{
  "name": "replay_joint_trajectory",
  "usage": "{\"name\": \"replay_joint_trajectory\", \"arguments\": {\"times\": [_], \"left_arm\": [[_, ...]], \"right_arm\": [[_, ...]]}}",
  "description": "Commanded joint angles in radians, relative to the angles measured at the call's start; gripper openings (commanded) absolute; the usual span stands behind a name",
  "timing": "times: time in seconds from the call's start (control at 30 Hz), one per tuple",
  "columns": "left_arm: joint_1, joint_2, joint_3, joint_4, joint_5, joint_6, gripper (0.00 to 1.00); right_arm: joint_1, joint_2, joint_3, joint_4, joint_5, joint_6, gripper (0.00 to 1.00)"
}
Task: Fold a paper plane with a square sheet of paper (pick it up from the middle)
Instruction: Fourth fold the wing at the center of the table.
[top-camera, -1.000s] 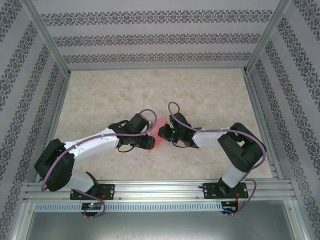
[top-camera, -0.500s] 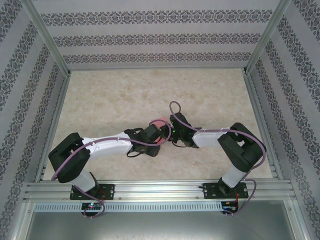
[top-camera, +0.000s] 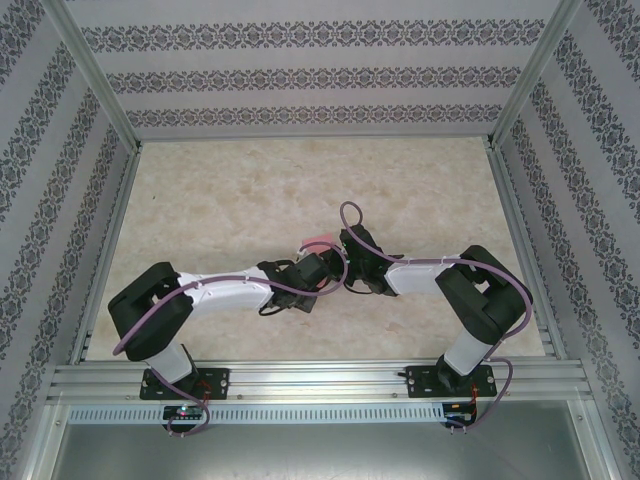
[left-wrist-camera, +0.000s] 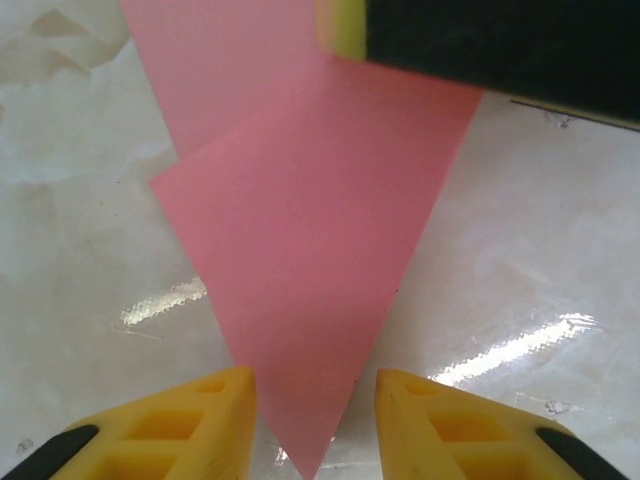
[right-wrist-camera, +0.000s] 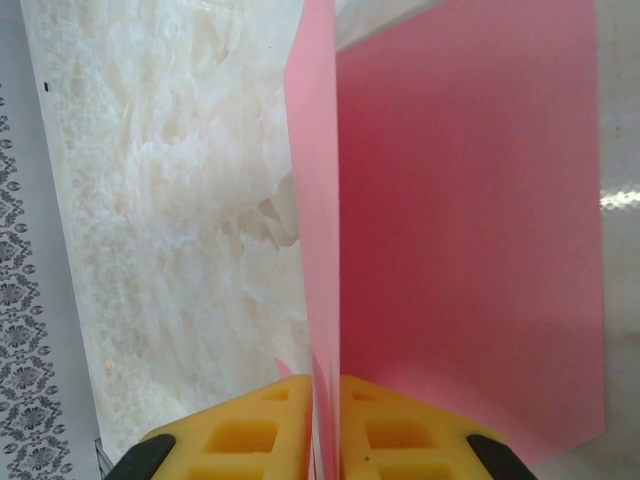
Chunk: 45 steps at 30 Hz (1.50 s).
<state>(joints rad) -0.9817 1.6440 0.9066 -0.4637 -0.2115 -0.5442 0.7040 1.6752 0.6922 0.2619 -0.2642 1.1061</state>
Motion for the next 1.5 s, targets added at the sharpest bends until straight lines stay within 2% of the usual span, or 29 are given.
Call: {"name": "replay_joint_trajectory", "arguments": {"times": [0.0,0.23,0.67,0.93,1.07,1.3,1.47], "left_arm": [[-0.026,0.018,0.033,0.038,-0.022,-0.013,0.34],[-0.031,0.017,0.031,0.024,-0.056,-0.014,0.25],[-0.031,0.014,0.028,0.007,-0.101,-0.009,0.15],[-0.028,-0.004,0.010,0.012,-0.124,-0.009,0.06],[-0.002,-0.044,-0.031,0.064,-0.063,-0.007,0.04],[0.089,-0.143,-0.146,0.225,0.175,0.007,0.03],[0.169,-0.177,-0.211,0.320,0.345,0.001,0.03]], "right_arm": [[-0.007,0.006,0.012,0.029,-0.004,0.009,0.14],[-0.012,0.007,0.013,0.027,-0.009,0.008,0.16],[-0.017,0.008,0.024,0.013,-0.018,0.001,0.18],[-0.023,-0.021,0.024,-0.014,-0.009,-0.014,0.24],[-0.033,-0.079,0.014,-0.073,0.020,-0.038,0.32],[-0.046,-0.231,-0.010,-0.191,0.088,-0.115,0.54],[-0.047,-0.302,-0.029,-0.218,0.117,-0.159,0.56]]}}
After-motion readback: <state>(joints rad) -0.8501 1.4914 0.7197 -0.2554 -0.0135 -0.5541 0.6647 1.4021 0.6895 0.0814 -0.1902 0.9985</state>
